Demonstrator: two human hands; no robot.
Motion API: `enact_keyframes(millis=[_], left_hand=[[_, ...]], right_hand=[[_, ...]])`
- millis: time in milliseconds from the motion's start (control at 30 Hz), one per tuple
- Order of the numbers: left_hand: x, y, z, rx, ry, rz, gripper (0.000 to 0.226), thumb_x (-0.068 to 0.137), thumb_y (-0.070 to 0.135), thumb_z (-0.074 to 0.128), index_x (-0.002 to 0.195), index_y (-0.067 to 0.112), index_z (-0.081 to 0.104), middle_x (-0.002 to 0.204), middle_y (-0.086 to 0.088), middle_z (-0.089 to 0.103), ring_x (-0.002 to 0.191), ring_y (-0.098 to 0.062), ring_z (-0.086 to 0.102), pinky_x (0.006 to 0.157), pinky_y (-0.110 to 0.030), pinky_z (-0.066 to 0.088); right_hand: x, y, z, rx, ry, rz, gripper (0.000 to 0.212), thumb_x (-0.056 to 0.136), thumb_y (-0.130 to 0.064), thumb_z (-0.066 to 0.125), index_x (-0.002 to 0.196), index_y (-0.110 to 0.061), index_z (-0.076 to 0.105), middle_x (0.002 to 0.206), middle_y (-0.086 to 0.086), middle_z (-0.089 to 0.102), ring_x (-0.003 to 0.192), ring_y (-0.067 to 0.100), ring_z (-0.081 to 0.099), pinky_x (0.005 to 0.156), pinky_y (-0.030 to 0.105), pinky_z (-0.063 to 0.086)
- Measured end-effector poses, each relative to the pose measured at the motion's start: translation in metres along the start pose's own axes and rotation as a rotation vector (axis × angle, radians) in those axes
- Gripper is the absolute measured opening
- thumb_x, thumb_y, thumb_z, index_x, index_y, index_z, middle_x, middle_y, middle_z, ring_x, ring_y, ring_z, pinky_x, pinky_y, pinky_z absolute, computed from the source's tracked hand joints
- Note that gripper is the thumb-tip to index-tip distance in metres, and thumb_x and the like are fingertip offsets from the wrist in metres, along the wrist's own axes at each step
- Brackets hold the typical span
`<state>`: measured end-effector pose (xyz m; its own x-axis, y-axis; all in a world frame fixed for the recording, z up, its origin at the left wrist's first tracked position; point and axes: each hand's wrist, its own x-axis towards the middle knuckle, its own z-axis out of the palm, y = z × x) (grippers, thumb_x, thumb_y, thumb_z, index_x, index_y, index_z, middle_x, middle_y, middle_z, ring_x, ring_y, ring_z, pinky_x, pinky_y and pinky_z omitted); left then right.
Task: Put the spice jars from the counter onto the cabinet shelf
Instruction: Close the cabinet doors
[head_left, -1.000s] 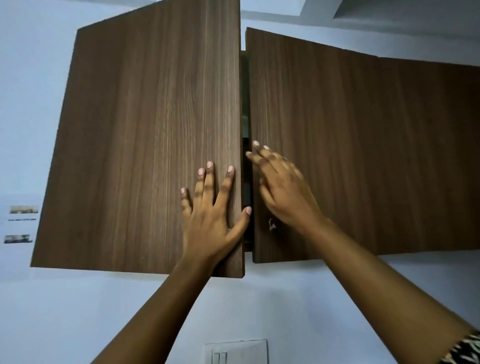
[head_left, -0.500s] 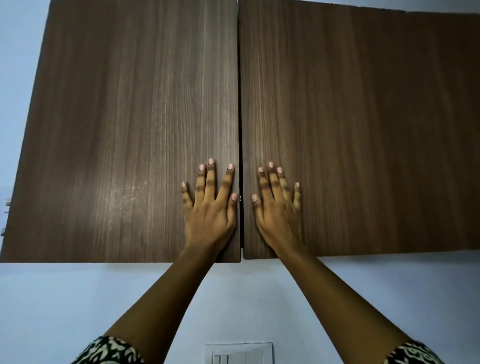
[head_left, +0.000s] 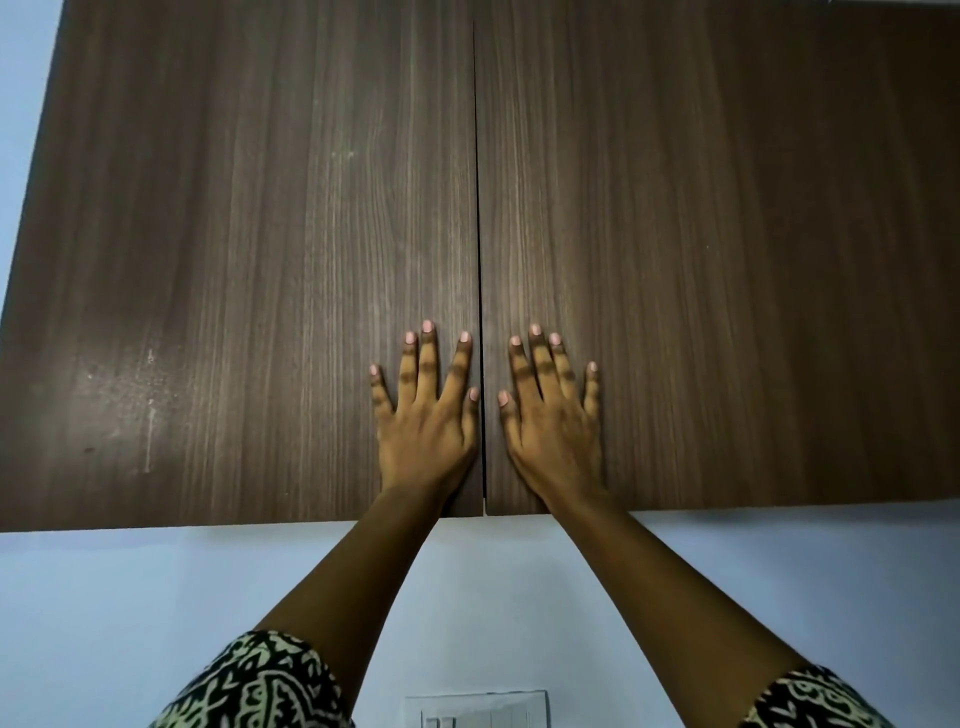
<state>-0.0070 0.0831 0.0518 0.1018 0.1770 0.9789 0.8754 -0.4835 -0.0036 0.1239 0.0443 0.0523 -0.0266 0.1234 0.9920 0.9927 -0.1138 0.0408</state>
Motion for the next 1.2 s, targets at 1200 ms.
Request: enact_keyframes(millis=[1200], left_hand=[[-0.091,0.013,0.02,-0.021,-0.022,-0.095,0.058,0.099,0.04,0.004,0.152,0.017,0.013,0.16,-0.003,0.011,0.147,-0.017,-0.001,0.117,-0.041,-0.004]], right_hand=[[-0.088,-0.017,0.011,0.039,-0.081,0.088,0.056,0.1,-0.04,0.011,0.147,-0.013,0.022,0.155,0.002,0.023,0.143,0.018,0.021,0.114,0.046,0.012]])
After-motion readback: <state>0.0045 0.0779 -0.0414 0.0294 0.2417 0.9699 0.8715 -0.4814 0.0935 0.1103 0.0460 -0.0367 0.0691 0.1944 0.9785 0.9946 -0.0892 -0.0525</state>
